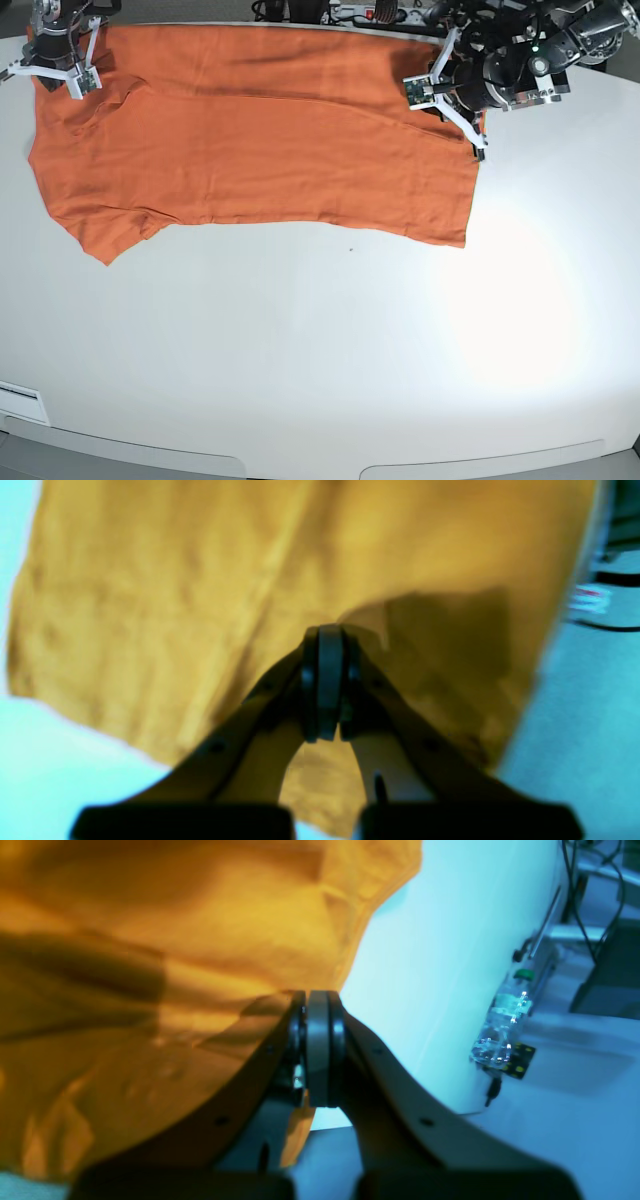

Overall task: Fold the T-shirt properly
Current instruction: 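Drag the shirt toward the robot with both grippers, then release and move both grippers to the shirt's hem corners, grasp them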

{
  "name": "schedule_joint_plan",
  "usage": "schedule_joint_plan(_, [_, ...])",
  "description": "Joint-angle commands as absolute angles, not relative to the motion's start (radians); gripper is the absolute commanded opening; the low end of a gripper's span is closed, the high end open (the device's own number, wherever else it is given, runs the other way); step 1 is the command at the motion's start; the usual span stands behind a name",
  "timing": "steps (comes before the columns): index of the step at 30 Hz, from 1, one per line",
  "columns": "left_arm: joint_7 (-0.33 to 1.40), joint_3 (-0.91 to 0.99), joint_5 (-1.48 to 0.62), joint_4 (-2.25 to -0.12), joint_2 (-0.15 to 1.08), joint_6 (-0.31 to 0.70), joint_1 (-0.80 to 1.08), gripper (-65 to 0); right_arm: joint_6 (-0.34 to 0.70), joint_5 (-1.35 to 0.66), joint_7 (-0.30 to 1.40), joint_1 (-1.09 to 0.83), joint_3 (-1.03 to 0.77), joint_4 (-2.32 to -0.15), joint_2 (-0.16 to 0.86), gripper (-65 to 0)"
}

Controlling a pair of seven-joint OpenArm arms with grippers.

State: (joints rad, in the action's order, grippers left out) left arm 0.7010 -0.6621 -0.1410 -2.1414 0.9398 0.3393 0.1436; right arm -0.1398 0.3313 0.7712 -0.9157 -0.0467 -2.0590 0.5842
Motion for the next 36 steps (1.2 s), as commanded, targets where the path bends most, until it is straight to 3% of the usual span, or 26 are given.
schedule_joint_plan(1, [0.69, -0.659, -0.116, -2.16, 0.956, 0.31, 0.135, -65.0, -0.154, 0.35, 0.765, -0.913, -0.053, -2.08, 0.596, -65.0])
schedule_joint_plan(5, [0.69, -0.659, 0.02, -2.16, 0.956, 0.133, 0.135, -65.0, -0.192, 0.349, 0.763, -0.868, -0.053, -2.116, 0.596, -64.1])
schedule_joint_plan(7, [0.701, -0.655, 0.078, -2.16, 0.956, 0.008, 0.135, -65.0, -0.236, 0.349, 0.76, -0.844, -0.053, -2.132, 0.596, -58.4])
schedule_joint_plan(9, [0.687, -0.626, 0.08, -2.16, 0.956, -0.074, 0.134, -65.0, -0.263, 0.349, 0.759, -0.817, -0.053, -2.134, 0.596, -57.2])
schedule_joint_plan(14, [0.635, -0.403, -0.077, -2.132, 0.918, -0.109, 0.135, -65.0, -0.24, 0.339, 0.759, -0.78, -0.053, -2.134, 0.596, -57.3])
schedule_joint_plan(16, [0.597, -0.273, -0.213, -2.074, 0.89, -0.073, 0.135, -65.0, -0.224, 0.337, 0.76, -0.771, -0.053, -2.134, 0.596, -57.3])
schedule_joint_plan(20, [0.522, -0.033, -0.514, -1.867, 0.802, 0.093, 0.121, -65.0, -0.224, 0.337, 0.76, -0.771, -0.053, -2.134, 0.596, -57.3])
schedule_joint_plan(24, [0.625, 0.084, -0.758, -1.66, 0.725, 0.127, 0.026, -65.0, -0.224, 0.337, 0.752, -0.77, -0.053, -2.134, 0.596, -57.3])
schedule_joint_plan(25, [0.662, 0.088, -0.779, -1.618, 0.714, 0.155, -0.001, -62.6, -0.224, 0.337, 0.752, -0.77, -0.053, -2.134, 0.596, -57.3])
schedule_joint_plan(28, [0.689, 0.082, -0.85, -1.512, 0.687, 0.236, -0.051, -35.8, -0.224, 0.337, 0.753, -0.77, -0.053, -2.134, 0.596, -57.3])
schedule_joint_plan(29, [0.691, 0.074, -0.86, -1.479, 0.677, 0.246, -0.067, -31.0, -0.224, 0.337, 0.753, -0.77, -0.053, -2.134, 0.596, -57.3])
schedule_joint_plan(36, [0.759, -0.051, -0.954, -1.33, 0.645, 0.37, -0.128, -30.3, -0.224, 0.337, 0.752, -0.77, -0.053, -2.134, 0.596, -57.3])
